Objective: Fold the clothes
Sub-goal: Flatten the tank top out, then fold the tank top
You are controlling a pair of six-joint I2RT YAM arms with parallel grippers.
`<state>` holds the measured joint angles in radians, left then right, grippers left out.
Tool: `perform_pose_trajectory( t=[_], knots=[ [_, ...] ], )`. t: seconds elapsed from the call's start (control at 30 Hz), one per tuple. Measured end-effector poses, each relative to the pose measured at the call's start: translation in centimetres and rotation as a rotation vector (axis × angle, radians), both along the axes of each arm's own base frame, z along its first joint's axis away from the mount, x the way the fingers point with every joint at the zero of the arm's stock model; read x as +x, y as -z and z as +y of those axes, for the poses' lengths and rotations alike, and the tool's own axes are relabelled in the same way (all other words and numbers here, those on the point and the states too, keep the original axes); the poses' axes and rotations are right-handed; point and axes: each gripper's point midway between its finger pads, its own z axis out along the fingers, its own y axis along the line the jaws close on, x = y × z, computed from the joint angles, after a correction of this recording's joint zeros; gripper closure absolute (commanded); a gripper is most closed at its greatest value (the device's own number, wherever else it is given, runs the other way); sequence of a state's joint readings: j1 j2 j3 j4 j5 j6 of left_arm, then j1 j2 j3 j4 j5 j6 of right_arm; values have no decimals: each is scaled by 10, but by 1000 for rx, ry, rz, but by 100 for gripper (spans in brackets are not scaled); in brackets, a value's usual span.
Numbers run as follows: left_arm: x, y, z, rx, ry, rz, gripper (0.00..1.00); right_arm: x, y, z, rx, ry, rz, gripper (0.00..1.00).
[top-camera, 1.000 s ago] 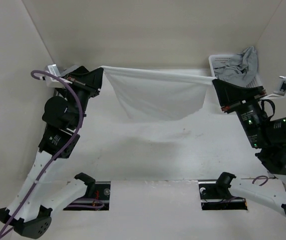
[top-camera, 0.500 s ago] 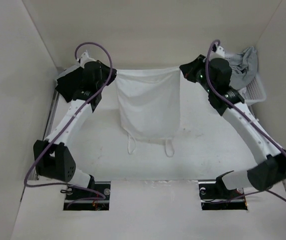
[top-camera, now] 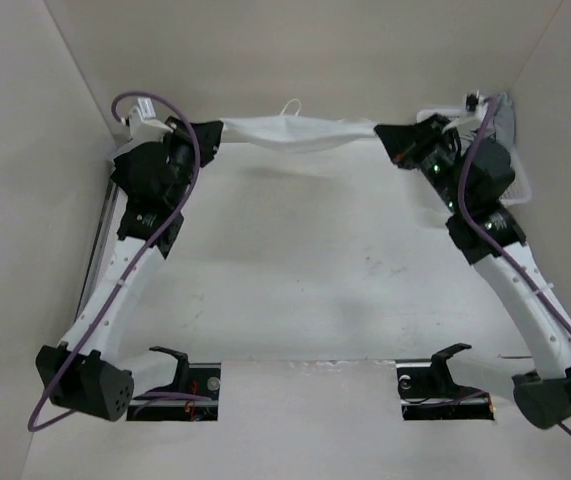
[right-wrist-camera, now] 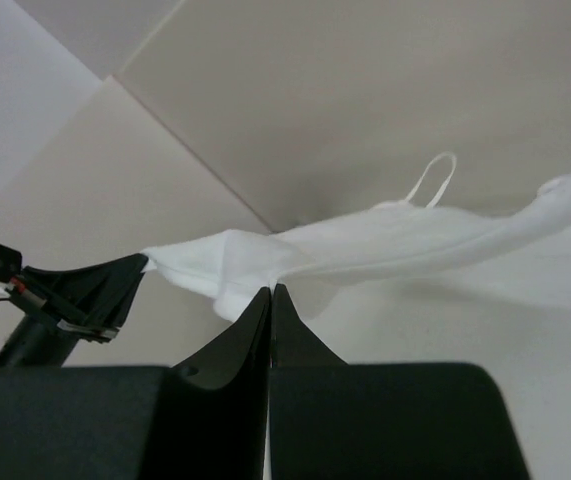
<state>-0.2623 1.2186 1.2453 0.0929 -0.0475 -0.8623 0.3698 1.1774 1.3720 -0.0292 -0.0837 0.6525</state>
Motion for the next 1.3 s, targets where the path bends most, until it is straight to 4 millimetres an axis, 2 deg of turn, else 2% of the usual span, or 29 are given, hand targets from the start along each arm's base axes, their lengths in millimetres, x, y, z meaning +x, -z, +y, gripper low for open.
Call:
perform_pose_trajectory(
  t=[0.03, 0.07, 0.13, 0.2, 0.27, 0.33, 0.4, 0.5, 0.6, 0.8, 0.9, 1.03, 1.13, 1.23, 1.3],
  knots=[
    [-6, 14, 0, -2, 4, 8, 96, -6, 15, 0, 5, -7, 13, 100],
    [-10, 36, 0, -1, 9, 34, 96, -12, 40, 1, 6, -15, 47, 100],
    [-16, 96, -2, 9, 20, 128, 96, -18, 101, 4, -1, -28, 144, 100],
    [-26, 179, -2, 33, 35, 286, 96, -24, 177, 7, -26, -35, 290, 100],
    [-51, 265, 1, 58, 48, 476, 96, -41, 266, 5, -67, -35, 475, 100],
    [-83, 327, 5, 76, 60, 626, 96, -68, 335, 2, -100, -40, 631, 100],
    [-110, 366, 8, 84, 76, 724, 96, -99, 386, -1, -127, -50, 747, 100],
    [-137, 388, 6, 82, 111, 771, 96, -136, 425, -3, -140, -70, 840, 100],
    [-153, 387, -2, 72, 163, 750, 96, -160, 432, 3, -113, -101, 849, 100],
    [-175, 370, -16, 45, 245, 688, 96, -181, 407, 16, -27, -152, 794, 100],
    [-187, 355, -17, 18, 269, 647, 96, -195, 398, 21, -2, -183, 792, 100],
    [-195, 329, -10, -12, 259, 573, 96, -208, 397, 18, -21, -180, 816, 100],
    [-188, 307, 0, -27, 211, 545, 95, -199, 384, 14, -41, -140, 810, 100],
    [-172, 291, 10, -43, 149, 531, 95, -175, 363, 10, -47, -81, 776, 100],
    [-158, 289, 16, -56, 107, 537, 95, -154, 351, 5, -48, -37, 751, 100]
  ],
)
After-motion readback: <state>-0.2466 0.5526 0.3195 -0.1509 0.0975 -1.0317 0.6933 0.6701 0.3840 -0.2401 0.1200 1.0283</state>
